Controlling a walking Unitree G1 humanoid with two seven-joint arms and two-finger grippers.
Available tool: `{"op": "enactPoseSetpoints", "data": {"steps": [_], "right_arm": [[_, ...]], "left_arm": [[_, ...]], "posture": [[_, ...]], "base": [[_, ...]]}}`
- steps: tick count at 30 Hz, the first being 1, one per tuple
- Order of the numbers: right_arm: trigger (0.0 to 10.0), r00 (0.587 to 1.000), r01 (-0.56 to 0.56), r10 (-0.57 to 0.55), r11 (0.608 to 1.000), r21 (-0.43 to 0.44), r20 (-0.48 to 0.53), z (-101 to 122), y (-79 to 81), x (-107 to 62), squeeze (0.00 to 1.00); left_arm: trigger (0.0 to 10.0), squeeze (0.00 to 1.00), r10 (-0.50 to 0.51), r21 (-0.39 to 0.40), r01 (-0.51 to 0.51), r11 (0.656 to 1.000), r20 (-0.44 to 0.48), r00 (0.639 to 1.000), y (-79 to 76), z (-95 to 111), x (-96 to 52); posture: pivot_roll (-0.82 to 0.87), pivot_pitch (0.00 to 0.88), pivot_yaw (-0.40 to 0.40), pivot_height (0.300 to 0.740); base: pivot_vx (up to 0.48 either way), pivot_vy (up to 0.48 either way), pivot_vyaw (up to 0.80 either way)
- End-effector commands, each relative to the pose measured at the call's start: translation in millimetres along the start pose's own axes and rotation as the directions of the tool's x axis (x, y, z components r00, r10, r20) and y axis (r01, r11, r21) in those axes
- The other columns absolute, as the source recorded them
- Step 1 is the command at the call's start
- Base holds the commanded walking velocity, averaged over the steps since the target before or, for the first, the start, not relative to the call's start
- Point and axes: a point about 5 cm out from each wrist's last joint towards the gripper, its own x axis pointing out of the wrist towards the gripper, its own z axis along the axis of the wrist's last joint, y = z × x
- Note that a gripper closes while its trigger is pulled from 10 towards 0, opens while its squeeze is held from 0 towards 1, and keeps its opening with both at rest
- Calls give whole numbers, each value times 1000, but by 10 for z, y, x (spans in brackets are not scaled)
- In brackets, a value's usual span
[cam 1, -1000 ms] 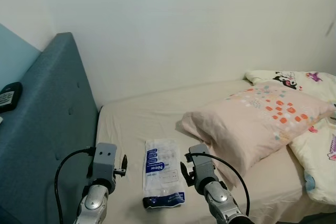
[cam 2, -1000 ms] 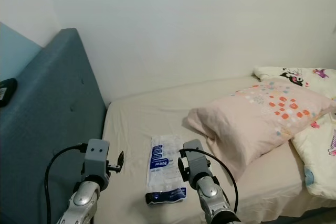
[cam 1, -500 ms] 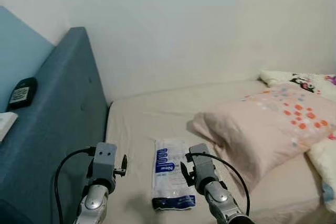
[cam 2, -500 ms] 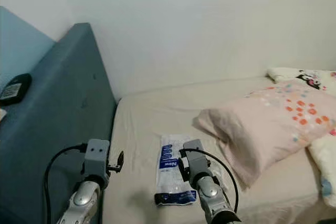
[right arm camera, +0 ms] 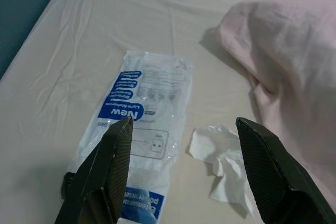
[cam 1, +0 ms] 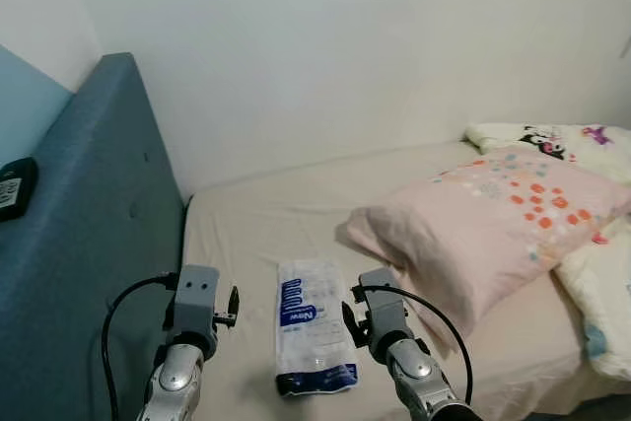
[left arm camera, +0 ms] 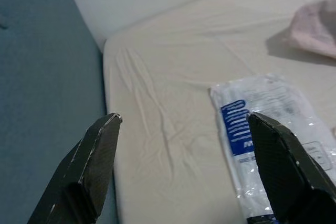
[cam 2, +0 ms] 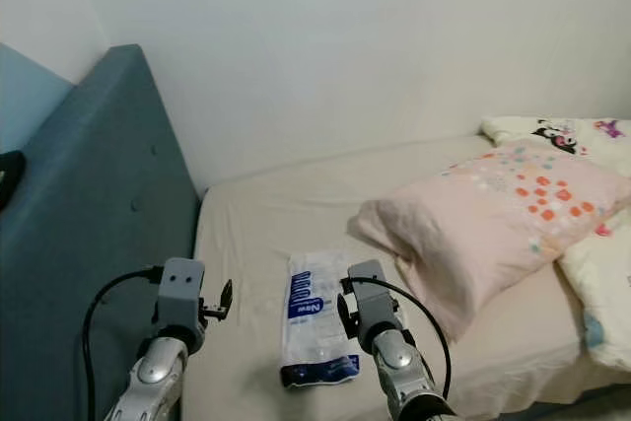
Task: Clean up the room
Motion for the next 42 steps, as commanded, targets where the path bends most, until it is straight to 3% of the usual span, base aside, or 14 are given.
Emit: {"op": "enactPoseSetpoints", "data": {"steps": [1, 6, 23, 28, 34, 42], "right_arm": [[10000, 1000, -2, 1, 1000, 21, 7, -6, 19, -7, 0], [10000, 1000, -4, 4, 1000, 23, 7, -7, 24, -7, 0], [10000, 1000, -9, 9, 1000, 24, 7, -9, 30, -9, 0], [10000, 1000, -8, 8, 1000, 24, 6, -7, 28, -7, 0], [10000, 1000, -8, 7, 1000, 27, 6, -6, 32, -6, 0], [10000, 1000, -9, 9, 1000, 28, 7, 0, 34, -3, 0]], "left_arm": [[10000, 0, 9, -1, -9, 1000, 16, 1000, 12, 26, 1], [10000, 0, 28, -31, -28, 999, -3, 1000, 46, 3, 1], [10000, 0, 37, -27, -37, 999, -2, 999, 56, -4, -18], [10000, 0, 25, 5, -25, 1000, -1, 1000, 42, 4, -10], [10000, 0, 47, -38, -47, 998, -12, 999, 49, -4, -8], [10000, 0, 79, -23, -79, 997, -24, 997, 82, -16, -5]], "posture": [[13, 10, 3, 740], [14, 14, 1, 740], [15, 21, -5, 740], [15, 22, -3, 740], [15, 23, -3, 740], [17, 24, -4, 740]], "base": [[0, -480, 0], [0, -96, 0], [0, 0, 0], [0, -480, 0], [0, -78, 0], [0, 0, 0]]}}
